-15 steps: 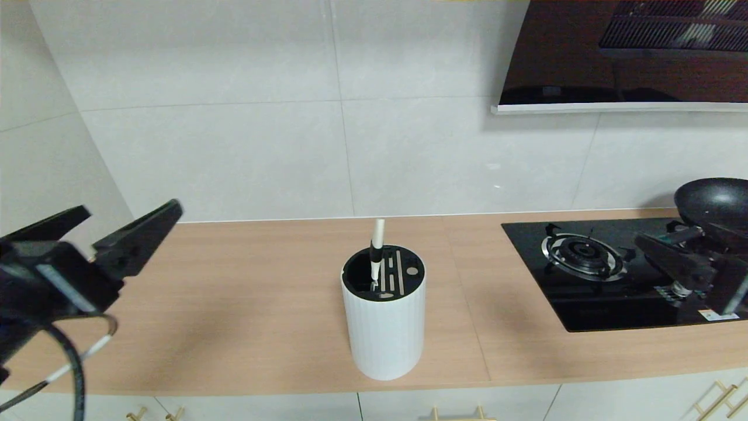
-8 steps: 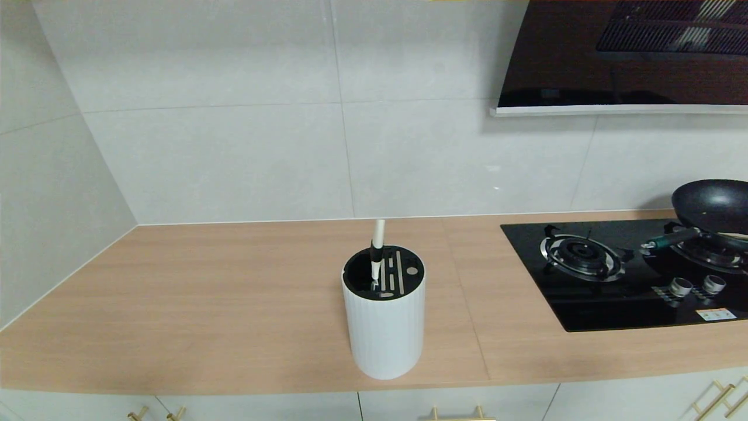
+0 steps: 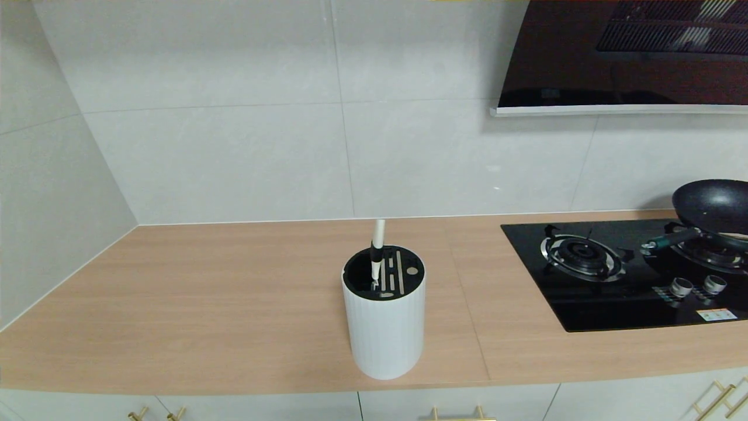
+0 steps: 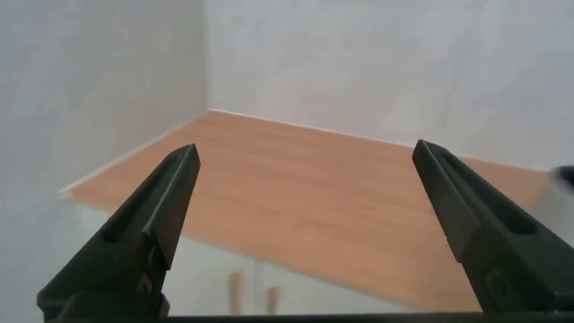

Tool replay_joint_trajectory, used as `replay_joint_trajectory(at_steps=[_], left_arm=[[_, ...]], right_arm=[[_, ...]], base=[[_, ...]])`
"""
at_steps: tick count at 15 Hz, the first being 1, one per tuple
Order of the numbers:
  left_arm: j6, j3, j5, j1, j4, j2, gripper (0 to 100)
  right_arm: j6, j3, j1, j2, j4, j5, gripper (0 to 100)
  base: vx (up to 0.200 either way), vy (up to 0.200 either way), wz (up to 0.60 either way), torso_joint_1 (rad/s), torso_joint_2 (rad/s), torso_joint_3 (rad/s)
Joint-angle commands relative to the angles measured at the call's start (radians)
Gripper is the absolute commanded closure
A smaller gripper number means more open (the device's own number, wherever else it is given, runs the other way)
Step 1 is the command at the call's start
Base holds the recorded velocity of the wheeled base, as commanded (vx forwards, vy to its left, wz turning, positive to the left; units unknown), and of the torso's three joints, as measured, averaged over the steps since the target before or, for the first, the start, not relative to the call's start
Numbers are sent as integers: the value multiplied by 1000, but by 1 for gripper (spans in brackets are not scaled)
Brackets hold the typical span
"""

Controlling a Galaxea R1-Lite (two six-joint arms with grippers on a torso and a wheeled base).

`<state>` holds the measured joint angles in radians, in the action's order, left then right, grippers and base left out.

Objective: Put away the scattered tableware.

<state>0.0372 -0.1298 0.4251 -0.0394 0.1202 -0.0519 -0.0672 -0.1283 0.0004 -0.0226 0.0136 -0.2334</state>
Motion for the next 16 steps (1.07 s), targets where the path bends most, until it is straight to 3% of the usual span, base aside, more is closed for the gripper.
replay_joint_trajectory(at_steps=[1,2,3,4,5,6,7,9,16], left_arm=[[12,113,-9,39,29,52,0],[12,128,-25,39,29,52,0],[-3,130,-112,39,-33,52,0],[-14,130,-141,39,-53,52,0],[-23,130,-212,39,-88,52,0],[-62,130,-301,39,-91,52,0],[-62,130,-344,38,-99,52,0],[-56,130,-353,36,-102,52,0],[-56,130,-358,35,-103,50,0]], right_arm=[[-3,107,-3,21,-69,0,0],[-3,128,-3,21,-90,5,0],[0,128,-3,21,-78,34,0],[6,128,-3,21,-75,40,0],[7,128,-3,21,-77,43,0],[3,128,-3,21,-77,68,0],[3,128,-3,21,-77,117,0],[0,128,-3,19,-18,226,0],[-8,128,-2,19,-30,255,0]], base=[[0,0,0,0,0,0],[0,0,0,0,0,0],[0,0,0,0,0,0],[0,0,0,0,0,0],[0,0,0,0,0,0],[0,0,0,0,0,0],[0,0,0,0,0,0],[0,0,0,0,0,0],[0,0,0,0,0,0]])
